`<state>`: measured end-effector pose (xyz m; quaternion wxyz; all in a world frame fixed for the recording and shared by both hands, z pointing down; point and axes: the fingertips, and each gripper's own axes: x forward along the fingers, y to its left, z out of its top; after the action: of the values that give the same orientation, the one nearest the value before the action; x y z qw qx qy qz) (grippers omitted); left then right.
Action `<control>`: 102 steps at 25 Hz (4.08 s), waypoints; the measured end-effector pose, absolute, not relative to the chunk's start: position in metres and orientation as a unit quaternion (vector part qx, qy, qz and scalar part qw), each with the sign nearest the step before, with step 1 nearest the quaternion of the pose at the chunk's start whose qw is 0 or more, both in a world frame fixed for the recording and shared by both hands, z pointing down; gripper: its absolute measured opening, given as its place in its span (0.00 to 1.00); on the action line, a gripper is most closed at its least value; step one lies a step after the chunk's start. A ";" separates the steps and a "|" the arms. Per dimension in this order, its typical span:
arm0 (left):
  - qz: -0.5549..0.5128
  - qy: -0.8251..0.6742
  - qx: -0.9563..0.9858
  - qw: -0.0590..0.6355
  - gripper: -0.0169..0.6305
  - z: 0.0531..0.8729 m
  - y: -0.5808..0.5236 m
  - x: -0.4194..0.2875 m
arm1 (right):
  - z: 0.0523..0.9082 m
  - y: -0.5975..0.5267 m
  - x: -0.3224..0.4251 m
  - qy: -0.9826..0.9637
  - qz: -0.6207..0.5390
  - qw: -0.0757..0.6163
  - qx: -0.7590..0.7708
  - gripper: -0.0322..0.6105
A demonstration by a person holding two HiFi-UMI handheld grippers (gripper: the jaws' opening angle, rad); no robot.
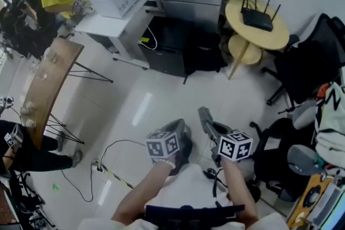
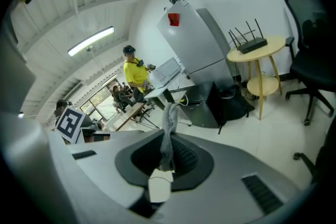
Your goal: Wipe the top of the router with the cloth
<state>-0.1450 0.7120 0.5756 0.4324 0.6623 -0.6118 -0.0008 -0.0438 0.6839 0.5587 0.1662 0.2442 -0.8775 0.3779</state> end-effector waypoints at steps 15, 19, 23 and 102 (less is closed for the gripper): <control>0.052 -0.489 0.766 0.415 0.02 0.552 0.518 -0.160 | 0.530 0.520 -0.066 -0.837 0.370 0.126 0.382 0.11; 0.058 -0.472 0.774 0.419 0.02 0.557 0.494 -0.153 | 0.533 0.494 -0.056 -0.827 0.374 0.118 0.403 0.11; 0.062 -0.464 0.778 0.420 0.02 0.560 0.469 -0.144 | 0.539 0.472 -0.050 -0.819 0.384 0.109 0.412 0.11; 0.133 -0.411 0.794 0.428 0.02 0.625 -0.151 -0.006 | 0.654 -0.226 0.026 -0.783 0.404 0.231 0.412 0.11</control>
<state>-0.0056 -0.1513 0.6249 0.4281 0.7936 -0.4113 0.1329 0.0259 -0.2263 0.6537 0.2312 0.4125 -0.7831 0.4040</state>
